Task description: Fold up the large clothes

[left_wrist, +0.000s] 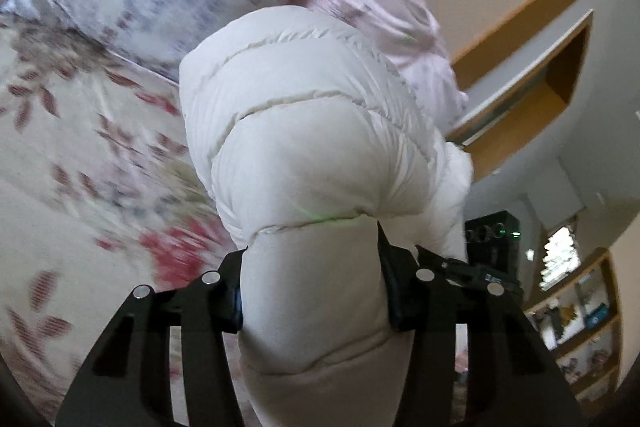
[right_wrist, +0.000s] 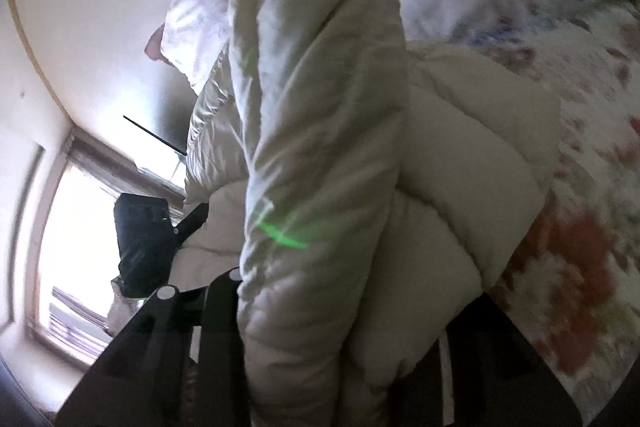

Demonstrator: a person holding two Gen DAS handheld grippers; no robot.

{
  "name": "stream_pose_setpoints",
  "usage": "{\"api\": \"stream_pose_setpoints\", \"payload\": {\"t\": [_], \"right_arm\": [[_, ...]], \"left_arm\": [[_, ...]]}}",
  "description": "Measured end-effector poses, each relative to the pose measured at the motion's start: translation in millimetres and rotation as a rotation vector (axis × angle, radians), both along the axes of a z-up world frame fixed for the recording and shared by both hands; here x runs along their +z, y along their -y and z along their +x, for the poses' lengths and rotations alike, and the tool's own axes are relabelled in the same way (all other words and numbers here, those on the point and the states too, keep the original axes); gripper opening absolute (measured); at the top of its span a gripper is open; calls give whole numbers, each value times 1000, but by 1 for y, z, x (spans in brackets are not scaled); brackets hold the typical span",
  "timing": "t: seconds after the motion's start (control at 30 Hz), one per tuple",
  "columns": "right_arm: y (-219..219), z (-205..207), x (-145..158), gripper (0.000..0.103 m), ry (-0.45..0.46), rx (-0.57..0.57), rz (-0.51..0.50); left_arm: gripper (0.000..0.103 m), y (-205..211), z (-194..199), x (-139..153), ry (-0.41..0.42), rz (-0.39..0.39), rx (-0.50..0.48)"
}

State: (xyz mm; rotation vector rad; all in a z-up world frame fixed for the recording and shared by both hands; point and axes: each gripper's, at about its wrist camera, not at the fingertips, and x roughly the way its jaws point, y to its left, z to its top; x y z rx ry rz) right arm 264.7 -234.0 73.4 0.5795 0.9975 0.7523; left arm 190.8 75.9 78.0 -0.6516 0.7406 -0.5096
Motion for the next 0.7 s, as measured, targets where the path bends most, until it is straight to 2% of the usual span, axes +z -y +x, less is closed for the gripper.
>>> {"api": "stream_pose_setpoints", "payload": {"t": [0.13,0.27,0.57,0.6,0.7], "right_arm": [[-27,8,-7,32,19,-5,-62],[-39,18,-20,38,-6,-37,-110],[-30,15,-52,45,-135,-142,-89],[-29,15,-53,47,-143,-146,-88],[-24,7,-46,67,-136,-149,-142]], "left_arm": [[51,-23,9,-12,-43,64,51],[52,-33,18,-31,-93,90,68],[61,-18,41,-41,-110,241,76],[61,-17,41,-40,-110,246,78],[62,-16,34,-32,-90,263,89]]}}
